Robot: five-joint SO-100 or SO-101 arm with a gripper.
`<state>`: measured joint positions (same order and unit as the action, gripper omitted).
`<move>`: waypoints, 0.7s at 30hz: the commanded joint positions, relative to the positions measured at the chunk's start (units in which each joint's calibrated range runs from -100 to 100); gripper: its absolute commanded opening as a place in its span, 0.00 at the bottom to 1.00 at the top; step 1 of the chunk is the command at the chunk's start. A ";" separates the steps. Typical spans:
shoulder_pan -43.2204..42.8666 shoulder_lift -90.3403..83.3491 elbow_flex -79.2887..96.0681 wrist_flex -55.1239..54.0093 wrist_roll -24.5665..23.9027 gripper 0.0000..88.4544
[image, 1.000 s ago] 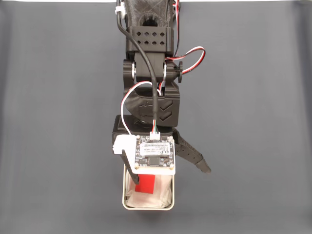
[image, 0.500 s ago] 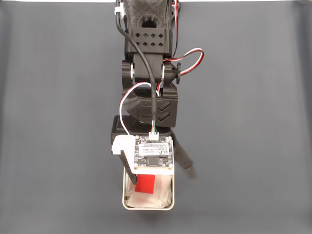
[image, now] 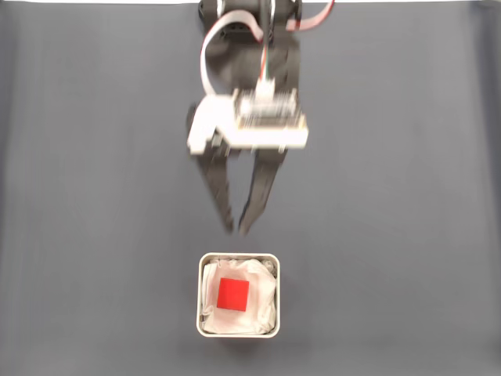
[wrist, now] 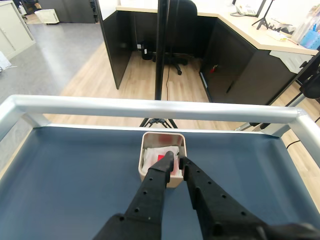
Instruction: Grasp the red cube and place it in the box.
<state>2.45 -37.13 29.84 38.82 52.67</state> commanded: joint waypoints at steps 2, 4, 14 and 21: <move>-1.10 -19.89 17.88 -1.53 1.03 0.00; -1.10 -27.09 26.28 -1.36 1.22 0.00; 0.18 -55.94 62.95 7.49 0.59 0.00; -0.60 -62.79 69.98 24.29 -1.32 0.00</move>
<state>2.23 -97.22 98.55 57.04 52.38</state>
